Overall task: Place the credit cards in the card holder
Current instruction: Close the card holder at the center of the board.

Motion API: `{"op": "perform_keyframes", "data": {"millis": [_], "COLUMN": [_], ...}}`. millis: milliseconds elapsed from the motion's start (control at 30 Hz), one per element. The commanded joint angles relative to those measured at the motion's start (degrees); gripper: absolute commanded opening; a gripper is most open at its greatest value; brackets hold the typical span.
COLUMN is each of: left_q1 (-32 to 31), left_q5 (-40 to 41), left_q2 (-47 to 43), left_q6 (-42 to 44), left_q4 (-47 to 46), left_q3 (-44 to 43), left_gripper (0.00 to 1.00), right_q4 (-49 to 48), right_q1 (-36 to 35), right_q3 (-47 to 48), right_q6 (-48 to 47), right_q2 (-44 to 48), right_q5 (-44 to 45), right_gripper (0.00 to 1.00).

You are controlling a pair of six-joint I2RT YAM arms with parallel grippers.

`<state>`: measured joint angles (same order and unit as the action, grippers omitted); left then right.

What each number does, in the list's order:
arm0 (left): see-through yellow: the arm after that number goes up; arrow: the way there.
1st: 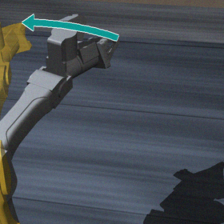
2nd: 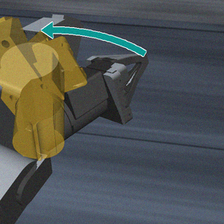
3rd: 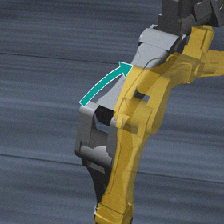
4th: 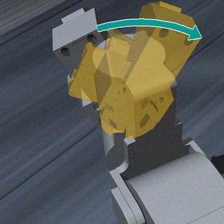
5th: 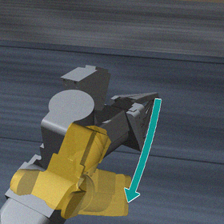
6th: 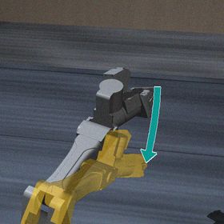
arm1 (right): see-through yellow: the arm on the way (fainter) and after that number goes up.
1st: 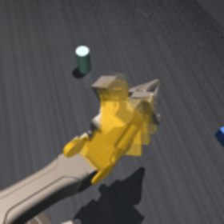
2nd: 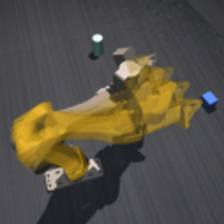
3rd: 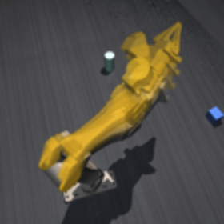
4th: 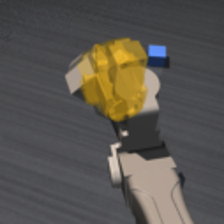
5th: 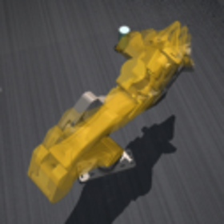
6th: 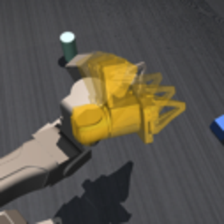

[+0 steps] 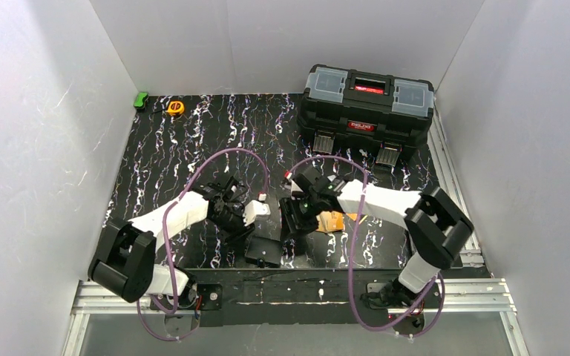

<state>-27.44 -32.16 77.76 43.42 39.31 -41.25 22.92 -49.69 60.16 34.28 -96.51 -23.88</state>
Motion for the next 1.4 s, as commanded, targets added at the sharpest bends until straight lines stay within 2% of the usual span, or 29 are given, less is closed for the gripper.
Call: {"op": "perform_keyframes", "data": {"millis": [0,167,333,467,667,767,1000,1167,1367], "left_q1": [1.2,2.2,2.2,2.2,2.7,3.8,3.8,3.8,3.8], "left_q5": [1.1,0.6,1.9,2.4,0.9,-0.9,-0.5,-1.4,-1.8], "left_q2": [-2.1,-0.1,3.5,5.8,7.9,7.8,9.7,11.0,11.0], "left_q6": [-0.8,-2.8,-4.9,-6.5,-10.3,-13.1,-13.8,-14.1,-13.2], "left_q4": [1.4,2.4,1.0,-1.2,-5.1,-6.8,-7.8,-8.1,-7.9], "left_q3": [-2.9,-6.5,-9.2,-10.8,-11.4,-10.4,-10.2,-11.1,-10.4], "left_gripper": [0.27,0.28,0.28,0.28,0.28,0.32,0.33,0.32,0.32], "right_q4": [-2.9,-1.7,-0.3,-2.8,-10.8,-14.6,-14.1,-11.7,-12.1], "right_q1": [-6.3,-15.6,-19.4,-21.3,-21.9,-22.6,-23.6,-23.7,-25.0], "right_q3": [-5.5,-4.2,-2.5,-3.5,-7.6,-9.4,-6.5,-8.0,-7.1], "right_q6": [-0.8,-3.9,-4.2,-5.5,-6.1,-6.1,-9.2,-7.9,-9.3], "right_q2": [6.6,6.5,4.8,5.9,7.6,7.8,3.7,8.9,10.6], "right_q5": [4.6,16.9,20.7,19.9,19.7,21.7,19.4,23.5,21.5], "right_gripper": [0.59,0.66,0.61,0.49,0.14,0.04,0.03,0.03,0.01]}}
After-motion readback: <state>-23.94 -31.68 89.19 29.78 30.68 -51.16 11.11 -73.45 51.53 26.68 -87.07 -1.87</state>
